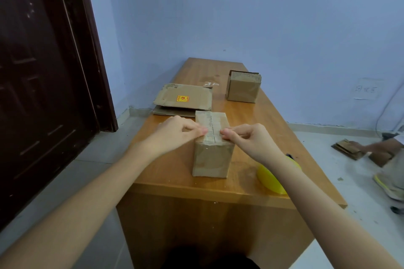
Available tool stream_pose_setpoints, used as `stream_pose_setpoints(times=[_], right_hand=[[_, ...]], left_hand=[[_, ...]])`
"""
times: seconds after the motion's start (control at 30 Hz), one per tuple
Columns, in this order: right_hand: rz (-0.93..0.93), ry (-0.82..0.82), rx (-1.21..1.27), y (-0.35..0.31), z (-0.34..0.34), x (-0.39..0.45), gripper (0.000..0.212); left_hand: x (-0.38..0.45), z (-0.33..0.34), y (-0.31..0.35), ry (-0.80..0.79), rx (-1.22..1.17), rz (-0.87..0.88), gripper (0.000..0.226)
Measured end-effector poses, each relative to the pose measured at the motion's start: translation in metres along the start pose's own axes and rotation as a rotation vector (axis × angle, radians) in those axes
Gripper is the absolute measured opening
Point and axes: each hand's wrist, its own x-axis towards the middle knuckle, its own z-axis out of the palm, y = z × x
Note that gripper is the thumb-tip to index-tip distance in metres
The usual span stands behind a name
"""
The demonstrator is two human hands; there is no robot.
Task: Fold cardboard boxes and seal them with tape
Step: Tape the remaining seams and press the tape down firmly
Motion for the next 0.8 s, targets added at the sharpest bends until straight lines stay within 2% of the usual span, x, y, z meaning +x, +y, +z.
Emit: stream_pose_setpoints(times=[0.07,0.13,0.3,0.4,0.47,0.6,0.7,0.8], right_hand=[[-0.029,0.024,-0.066,0.000,0.004,0.002,0.023],[-0.063,-0.004,-0.085,0.004,0.004,-0.002,0.026],[-0.208,-0.042,-0.067,0.021,0.005,-0.014,0.033],[-0.233,-0.042,-0.034,0.026,0.006,-0.017,0.034],[-0.214,0.022,0.004,0.023,0.012,-0.020,0.033],[-0.103,0.249,0.020,0.012,0.047,-0.028,0.048],[-0.080,0.411,0.120,0.010,0.080,-0.034,0.033],[-0.135,0.515,0.194,0.012,0.091,-0.035,0.027]], left_hand=[[0.001,0.006,0.000,0.072,0.157,0.006,0.041],[-0.001,0.011,-0.004,0.105,0.206,0.031,0.042],[-0.011,0.022,-0.019,0.160,0.057,0.123,0.046],[-0.014,0.026,-0.021,0.194,0.006,0.139,0.047],[-0.014,0.030,-0.021,0.224,0.015,0.124,0.048],[-0.016,0.050,-0.014,0.385,-0.028,0.082,0.052],[-0.017,0.078,-0.013,0.440,-0.174,0.118,0.059],[-0.016,0.097,-0.019,0.497,-0.105,0.137,0.050]])
